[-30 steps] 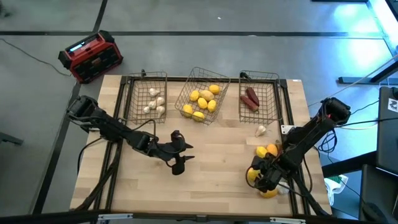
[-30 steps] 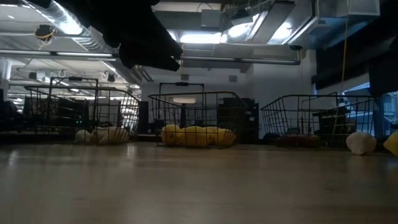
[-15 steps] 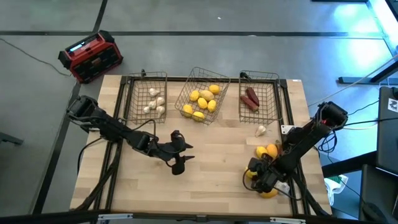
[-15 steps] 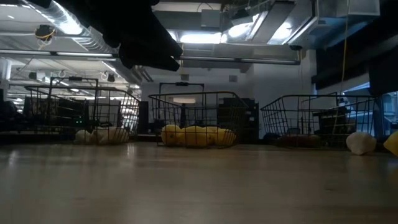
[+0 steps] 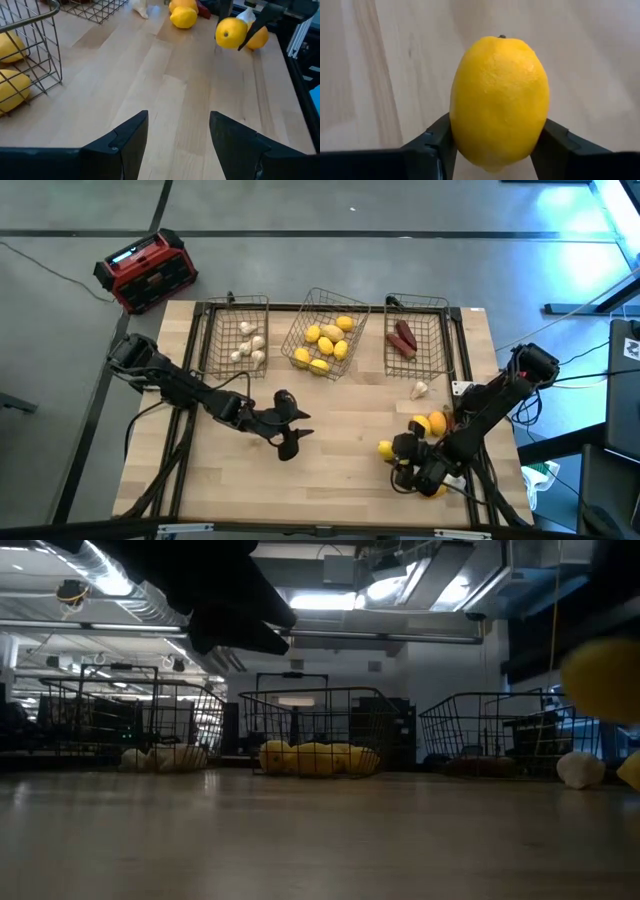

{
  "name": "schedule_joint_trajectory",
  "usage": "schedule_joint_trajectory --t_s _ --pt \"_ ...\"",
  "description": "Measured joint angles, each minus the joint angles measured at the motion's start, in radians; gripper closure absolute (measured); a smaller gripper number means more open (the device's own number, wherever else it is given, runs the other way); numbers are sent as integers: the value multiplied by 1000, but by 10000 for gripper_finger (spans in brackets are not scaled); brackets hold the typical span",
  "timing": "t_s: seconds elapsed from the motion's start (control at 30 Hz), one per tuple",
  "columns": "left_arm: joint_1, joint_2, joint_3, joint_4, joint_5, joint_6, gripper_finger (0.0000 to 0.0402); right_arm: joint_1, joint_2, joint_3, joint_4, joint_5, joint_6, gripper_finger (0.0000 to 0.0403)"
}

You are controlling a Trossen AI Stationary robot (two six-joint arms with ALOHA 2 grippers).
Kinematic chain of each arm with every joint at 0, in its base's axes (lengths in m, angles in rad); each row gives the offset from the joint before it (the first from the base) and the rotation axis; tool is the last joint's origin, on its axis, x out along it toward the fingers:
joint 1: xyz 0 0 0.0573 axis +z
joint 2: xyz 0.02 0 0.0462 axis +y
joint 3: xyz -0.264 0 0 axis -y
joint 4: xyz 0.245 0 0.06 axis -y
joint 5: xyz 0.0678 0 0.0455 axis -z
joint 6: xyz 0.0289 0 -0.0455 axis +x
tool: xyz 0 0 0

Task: Sort produce into baskets
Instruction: Put the lemon into the middle wire basket

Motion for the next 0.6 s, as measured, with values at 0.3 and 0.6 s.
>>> schedule_joint_trajectory --t_s 0.3,0.6 --pt "34 4 0 -11 6 -132 172 -92 0 10 192 135 -247 213" --pt "18 112 2 292 74 7 118 -196 16 10 377 164 -419 213"
